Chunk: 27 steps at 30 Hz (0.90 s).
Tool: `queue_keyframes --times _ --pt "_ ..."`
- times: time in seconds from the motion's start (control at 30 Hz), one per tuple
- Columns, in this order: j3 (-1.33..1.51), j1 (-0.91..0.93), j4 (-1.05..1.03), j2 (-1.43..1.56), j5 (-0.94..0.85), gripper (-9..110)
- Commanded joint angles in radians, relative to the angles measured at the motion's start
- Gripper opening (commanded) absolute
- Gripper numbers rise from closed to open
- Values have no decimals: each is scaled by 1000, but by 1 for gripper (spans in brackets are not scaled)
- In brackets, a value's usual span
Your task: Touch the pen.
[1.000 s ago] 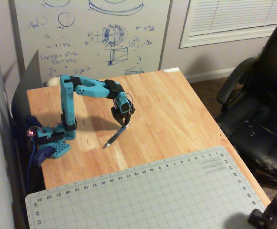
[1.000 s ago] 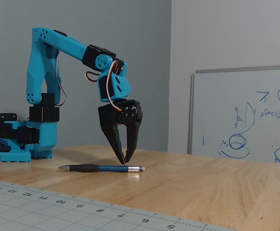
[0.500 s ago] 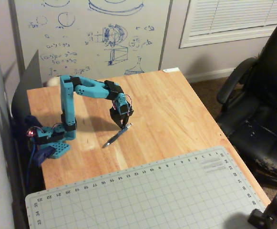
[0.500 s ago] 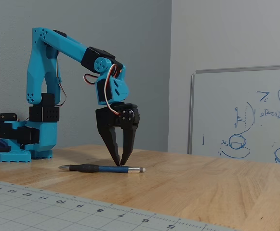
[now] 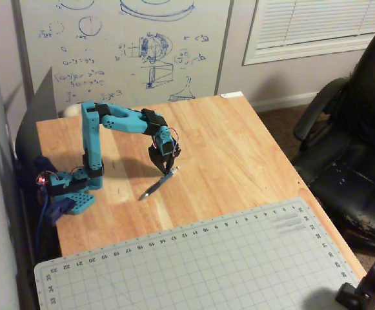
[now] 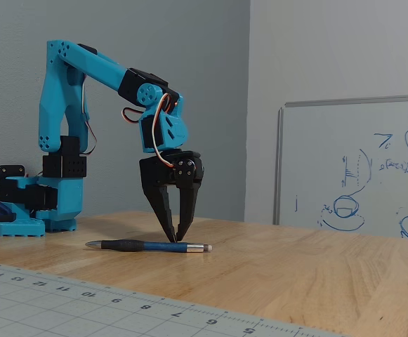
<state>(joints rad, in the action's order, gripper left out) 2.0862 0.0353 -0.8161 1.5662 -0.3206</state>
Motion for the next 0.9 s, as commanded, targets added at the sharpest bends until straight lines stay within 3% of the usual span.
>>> queue_keyframes --times 0.0,0.87 --pt "-57 20 15 72 -12 1" --pt "-40 35 8 84 -11 1"
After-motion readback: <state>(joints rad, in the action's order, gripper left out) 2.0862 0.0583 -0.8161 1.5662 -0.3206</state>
